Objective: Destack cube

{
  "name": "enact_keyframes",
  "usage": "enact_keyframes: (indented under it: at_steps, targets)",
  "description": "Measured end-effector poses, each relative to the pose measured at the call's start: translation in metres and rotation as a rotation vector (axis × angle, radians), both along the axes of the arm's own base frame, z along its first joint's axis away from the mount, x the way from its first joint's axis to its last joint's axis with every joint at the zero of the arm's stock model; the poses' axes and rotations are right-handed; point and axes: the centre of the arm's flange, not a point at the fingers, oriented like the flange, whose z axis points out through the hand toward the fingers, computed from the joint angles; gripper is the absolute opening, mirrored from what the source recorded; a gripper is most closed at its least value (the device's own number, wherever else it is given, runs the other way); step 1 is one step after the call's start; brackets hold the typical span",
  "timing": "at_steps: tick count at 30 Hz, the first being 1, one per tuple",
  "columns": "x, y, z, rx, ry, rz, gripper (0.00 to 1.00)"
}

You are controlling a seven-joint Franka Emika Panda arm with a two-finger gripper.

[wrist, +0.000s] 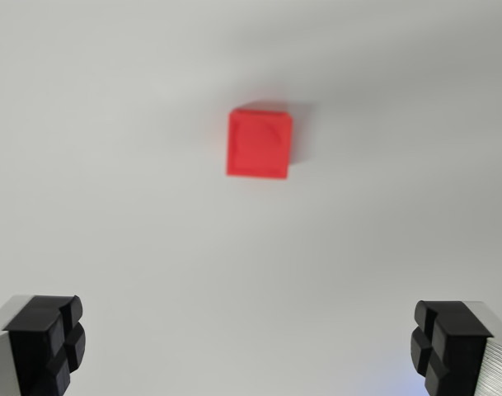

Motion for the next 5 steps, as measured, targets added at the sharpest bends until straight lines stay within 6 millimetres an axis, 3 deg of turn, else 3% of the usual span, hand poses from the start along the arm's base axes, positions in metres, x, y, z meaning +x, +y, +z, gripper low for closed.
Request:
enact_keyframes:
  at_steps: [5]
  targets:
    - [0.0000,0.0000,0.0000,0.000,0.000,0.000,1.00]
